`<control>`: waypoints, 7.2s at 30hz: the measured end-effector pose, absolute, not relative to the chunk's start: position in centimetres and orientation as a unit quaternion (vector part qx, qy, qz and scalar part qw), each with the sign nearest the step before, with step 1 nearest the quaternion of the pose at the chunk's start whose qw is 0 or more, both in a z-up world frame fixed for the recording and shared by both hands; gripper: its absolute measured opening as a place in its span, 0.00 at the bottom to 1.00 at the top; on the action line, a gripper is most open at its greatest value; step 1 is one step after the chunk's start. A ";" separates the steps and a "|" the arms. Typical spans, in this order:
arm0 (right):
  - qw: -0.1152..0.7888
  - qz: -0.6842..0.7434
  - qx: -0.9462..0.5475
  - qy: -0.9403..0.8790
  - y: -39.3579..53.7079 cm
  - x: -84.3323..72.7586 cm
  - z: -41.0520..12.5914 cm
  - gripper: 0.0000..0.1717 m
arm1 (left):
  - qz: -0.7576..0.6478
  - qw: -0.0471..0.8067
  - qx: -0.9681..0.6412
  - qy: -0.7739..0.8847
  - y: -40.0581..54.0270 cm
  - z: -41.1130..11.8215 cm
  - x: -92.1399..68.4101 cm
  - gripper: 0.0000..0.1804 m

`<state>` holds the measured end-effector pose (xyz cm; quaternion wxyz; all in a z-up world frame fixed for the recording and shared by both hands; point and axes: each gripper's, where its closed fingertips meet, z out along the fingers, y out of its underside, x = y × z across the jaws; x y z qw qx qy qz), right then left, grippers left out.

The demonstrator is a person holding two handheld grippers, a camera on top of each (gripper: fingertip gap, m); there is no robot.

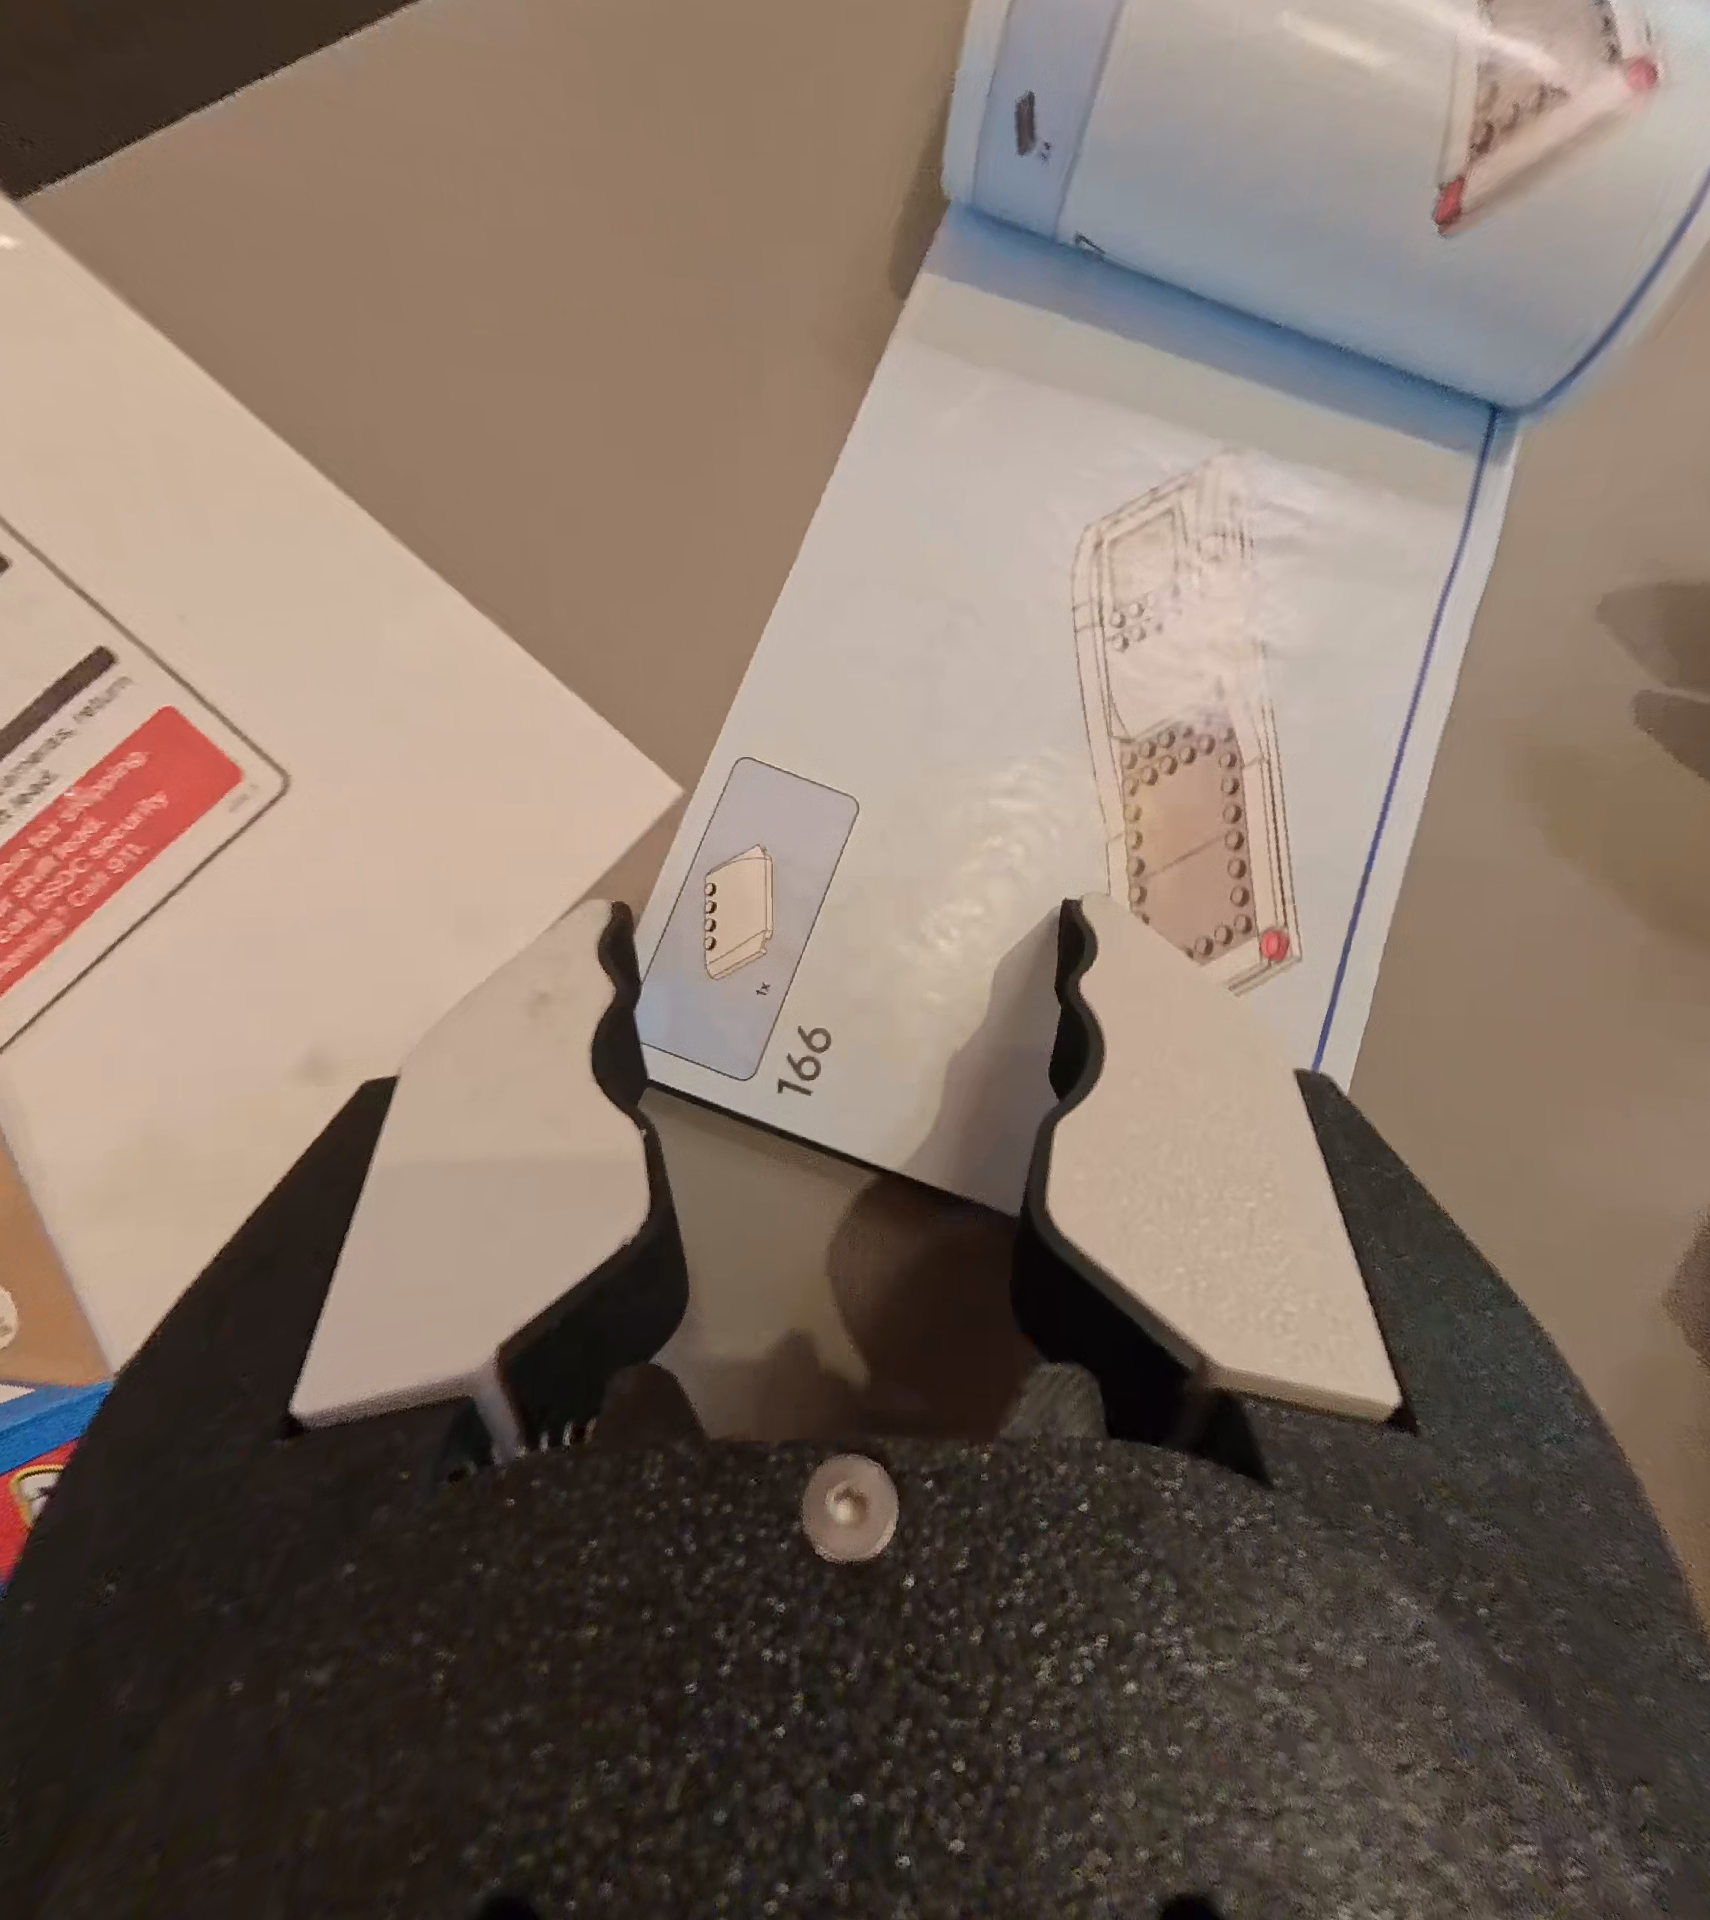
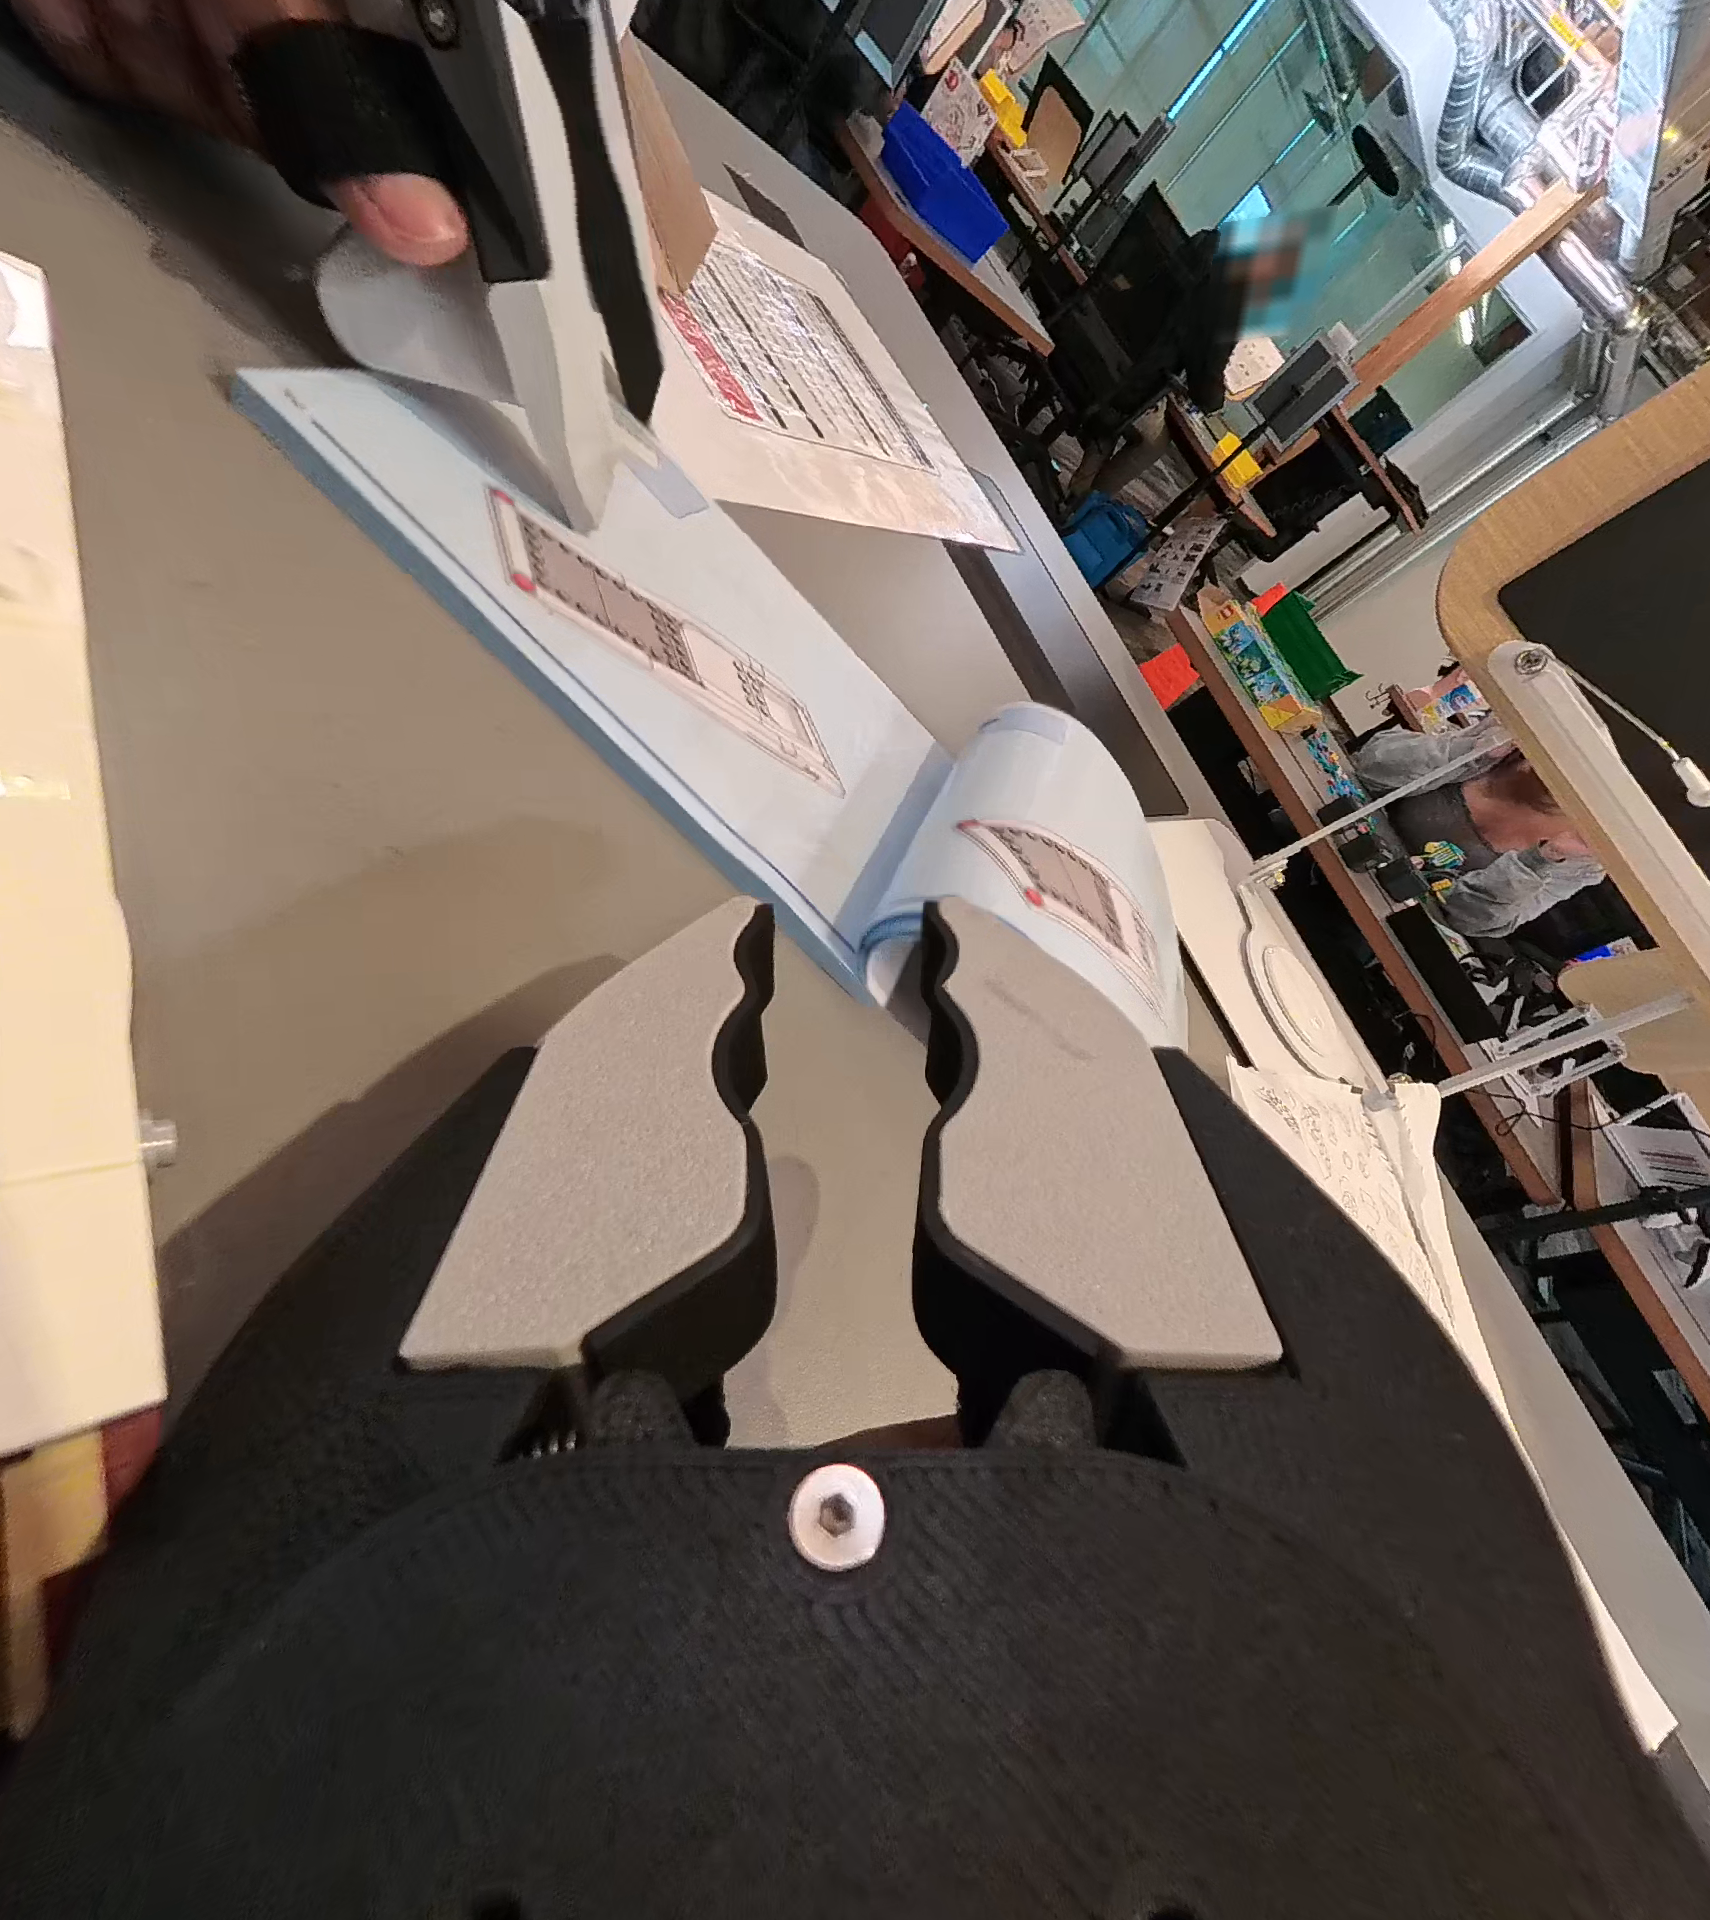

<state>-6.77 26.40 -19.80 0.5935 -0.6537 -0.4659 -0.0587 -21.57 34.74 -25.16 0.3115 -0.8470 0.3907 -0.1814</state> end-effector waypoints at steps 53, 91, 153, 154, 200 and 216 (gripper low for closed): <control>0.565 -0.077 -0.549 -0.611 25.9 -11.5 -22.4 0.12 | -0.186 0.319 -0.823 0.432 30.2 -24.7 -19.3 0.37; 0.574 -0.084 -0.547 -0.603 26.1 -11.4 -22.1 0.15 | -0.354 0.288 -0.854 0.252 31.2 -23.2 -19.9 0.27; 0.579 -0.090 -0.544 -0.601 26.2 -11.4 -22.0 0.16 | -0.209 0.298 -0.845 0.391 30.0 -24.0 -20.2 0.34; 0.579 -0.090 -0.543 -0.601 26.2 -11.4 -22.0 0.16 | -0.209 0.301 -0.844 0.392 30.0 -23.9 -20.1 0.34; 0.579 -0.091 -0.542 -0.602 26.2 -11.4 -22.1 0.15 | -0.156 0.306 -0.839 0.423 30.1 -24.8 -20.0 0.35; 0.579 -0.091 -0.542 -0.602 26.2 -11.5 -22.0 0.15 | -0.209 0.297 -0.851 0.379 30.0 -24.2 -19.8 0.33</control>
